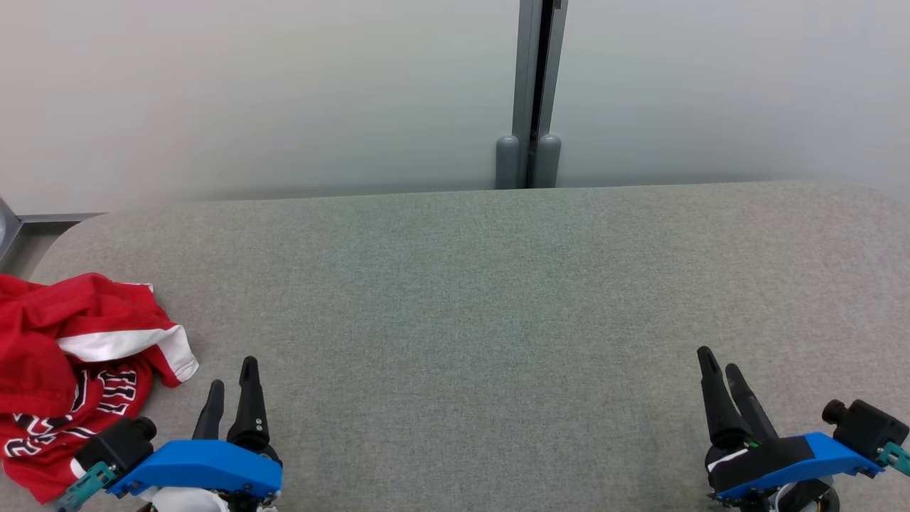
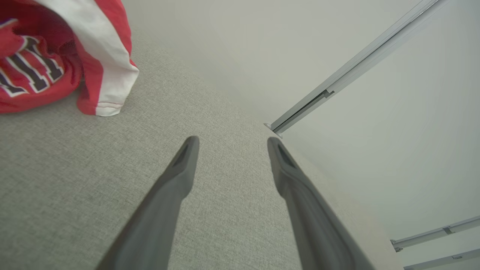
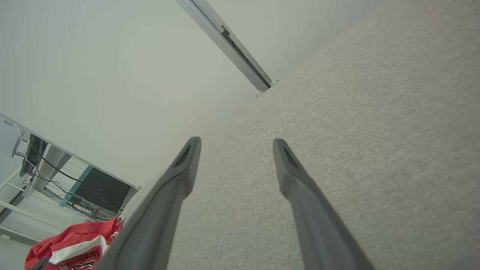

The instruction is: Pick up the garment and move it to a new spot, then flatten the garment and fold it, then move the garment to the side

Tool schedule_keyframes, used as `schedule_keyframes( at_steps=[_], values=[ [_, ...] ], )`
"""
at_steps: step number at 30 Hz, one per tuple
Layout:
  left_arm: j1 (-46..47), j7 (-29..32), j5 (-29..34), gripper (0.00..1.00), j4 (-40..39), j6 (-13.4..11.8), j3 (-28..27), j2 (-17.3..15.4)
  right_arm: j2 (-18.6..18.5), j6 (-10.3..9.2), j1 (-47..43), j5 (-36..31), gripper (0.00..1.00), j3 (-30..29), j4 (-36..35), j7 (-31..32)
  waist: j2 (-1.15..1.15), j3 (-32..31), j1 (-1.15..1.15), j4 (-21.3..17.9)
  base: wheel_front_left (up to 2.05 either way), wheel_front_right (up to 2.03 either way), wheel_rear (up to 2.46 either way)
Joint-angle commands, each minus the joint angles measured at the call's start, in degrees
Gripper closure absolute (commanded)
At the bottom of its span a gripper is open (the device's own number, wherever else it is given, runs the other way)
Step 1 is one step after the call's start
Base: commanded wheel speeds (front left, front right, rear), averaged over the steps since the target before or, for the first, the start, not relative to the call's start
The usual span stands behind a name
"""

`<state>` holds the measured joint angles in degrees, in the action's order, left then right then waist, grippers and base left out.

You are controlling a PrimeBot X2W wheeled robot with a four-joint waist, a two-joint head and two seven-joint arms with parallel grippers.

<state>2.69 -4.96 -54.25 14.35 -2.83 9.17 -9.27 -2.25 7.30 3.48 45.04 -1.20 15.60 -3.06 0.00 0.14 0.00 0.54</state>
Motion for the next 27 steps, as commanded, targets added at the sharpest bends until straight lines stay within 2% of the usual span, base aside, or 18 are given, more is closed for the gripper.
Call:
schedule_keyframes(
  at_steps=[1,27],
  values=[
    [1.1,-0.6,1.7,0.00,-0.9,-0.4,0.5,-0.8,-0.5,0.18,0.7,-1.9,0.00,0.2,-0.7,-0.5,0.00,0.0,0.00,0.0,0.00,0.00,0.00],
    [1.0,-4.8,15.4,0.00,-0.4,-3.3,5.7,-2.9,-0.6,0.23,0.9,-18.6,0.00,2.6,-0.3,-3.3,0.00,-0.2,0.00,0.4,0.00,0.00,0.00]
  ],
)
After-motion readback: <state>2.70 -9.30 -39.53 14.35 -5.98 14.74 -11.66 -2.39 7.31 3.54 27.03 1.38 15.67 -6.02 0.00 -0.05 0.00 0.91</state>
